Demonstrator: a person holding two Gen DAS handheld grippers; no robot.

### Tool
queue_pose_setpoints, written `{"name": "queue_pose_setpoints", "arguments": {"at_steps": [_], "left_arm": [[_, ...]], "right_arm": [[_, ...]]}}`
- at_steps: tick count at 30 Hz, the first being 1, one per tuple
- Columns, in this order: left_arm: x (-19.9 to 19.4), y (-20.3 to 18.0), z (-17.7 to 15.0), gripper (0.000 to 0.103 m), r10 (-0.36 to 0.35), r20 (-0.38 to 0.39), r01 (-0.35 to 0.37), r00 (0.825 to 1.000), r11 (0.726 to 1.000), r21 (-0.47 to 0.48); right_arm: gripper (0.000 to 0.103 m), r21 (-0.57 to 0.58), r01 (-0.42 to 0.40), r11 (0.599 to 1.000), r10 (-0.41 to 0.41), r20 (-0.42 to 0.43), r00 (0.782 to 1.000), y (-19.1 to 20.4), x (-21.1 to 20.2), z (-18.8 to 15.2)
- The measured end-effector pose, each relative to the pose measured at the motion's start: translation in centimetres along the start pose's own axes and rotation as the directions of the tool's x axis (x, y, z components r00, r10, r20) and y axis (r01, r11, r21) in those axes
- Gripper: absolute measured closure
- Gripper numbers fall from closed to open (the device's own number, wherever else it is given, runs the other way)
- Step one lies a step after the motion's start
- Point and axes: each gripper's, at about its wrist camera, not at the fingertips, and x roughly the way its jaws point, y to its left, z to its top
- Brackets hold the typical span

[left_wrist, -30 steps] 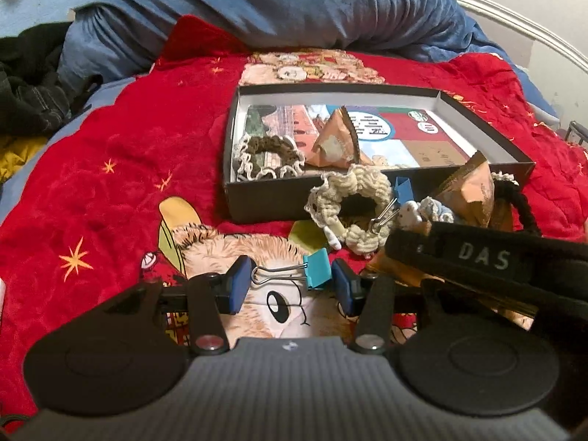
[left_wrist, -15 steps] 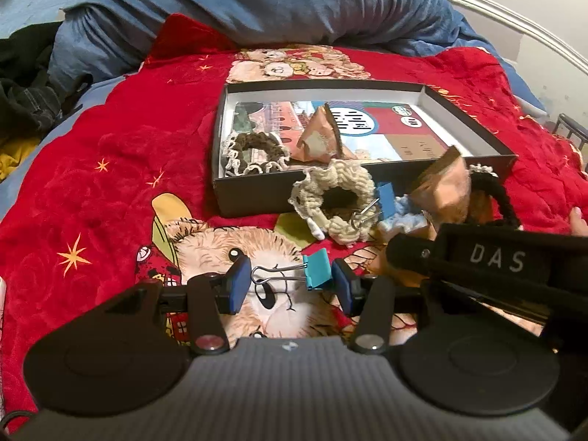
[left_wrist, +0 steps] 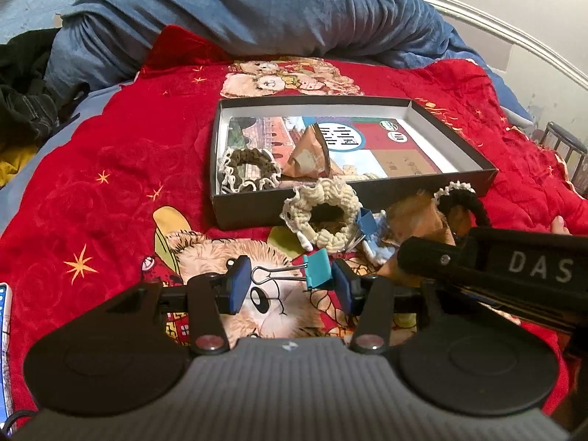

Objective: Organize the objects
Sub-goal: 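Carry clip in left gripper and packet in right gripper down into the box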

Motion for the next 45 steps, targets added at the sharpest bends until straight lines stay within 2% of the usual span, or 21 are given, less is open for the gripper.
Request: {"name": "queue_pose_setpoints", "arguments": {"at_steps": [5,10,14,18,21,25,28,31,34,37,42,45], "left_arm": [[0.4,0.7,0.5,0.051,-0.012,-0.024,0.012,1.000,1.000,-0.017],[0.2,1.2,1.0,0.051,-0.005,-0.010,0.005,1.000,1.000,-0.020],[-0.1,1.4,1.4,0.051,-0.007,0.020,0.007,1.000,1.000,-0.024],[-0.8,1.8,1.8,0.051,-0.035,0.098,0.040,0.995,0.998,-0.048],[-1.3,2.1,2.4,0.051,-0.039,0.177,0.049,0.984,0.997,-0.054],[-1.6,3.4,3.7,0.051,-0.063,0.222,0.082,0.973,0.994,-0.077],[-2.3,5.0,4.8,0.051,-0.103,0.259,0.134,0.960,0.986,-0.104],[-3.4,5.4,5.7,0.051,-0.132,0.328,0.158,0.935,0.986,-0.053],[-4.3,4.8,6.4,0.051,-0.132,0.406,0.133,0.904,0.991,0.026],[-4.5,3.9,7.2,0.051,-0.145,0.439,0.124,0.887,0.989,0.076],[-3.6,2.1,9.3,0.051,-0.174,0.428,0.154,0.887,0.985,0.081],[-2.3,1.4,10.9,0.051,-0.227,0.395,0.234,0.890,0.972,0.032]], "right_arm": [[0.072,-0.014,-0.010,1.000,0.010,0.009,1.000,0.7,-0.4,0.5],[0.072,-0.039,-0.016,0.999,0.017,0.021,1.000,1.5,-1.1,0.9],[0.072,-0.052,-0.025,0.998,0.026,0.031,0.999,1.9,-1.5,1.5],[0.072,-0.083,-0.038,0.996,0.042,0.043,0.998,2.7,-1.8,2.3],[0.072,-0.102,-0.055,0.993,0.062,0.066,0.996,3.3,-2.2,3.2],[0.072,-0.137,-0.068,0.988,0.083,0.102,0.991,3.7,-2.5,5.0],[0.072,-0.170,-0.087,0.982,0.110,0.130,0.985,3.7,-2.6,6.8],[0.072,-0.207,-0.089,0.974,0.123,0.160,0.979,3.6,-2.4,8.7],[0.072,-0.236,-0.101,0.967,0.144,0.174,0.974,3.4,-1.8,10.3],[0.072,-0.240,-0.127,0.962,0.172,0.178,0.969,2.8,-1.1,11.7],[0.072,-0.275,-0.131,0.953,0.187,0.189,0.964,2.2,-0.6,13.4],[0.072,-0.279,-0.151,0.948,0.211,0.198,0.957,1.5,-0.4,14.6]]}}
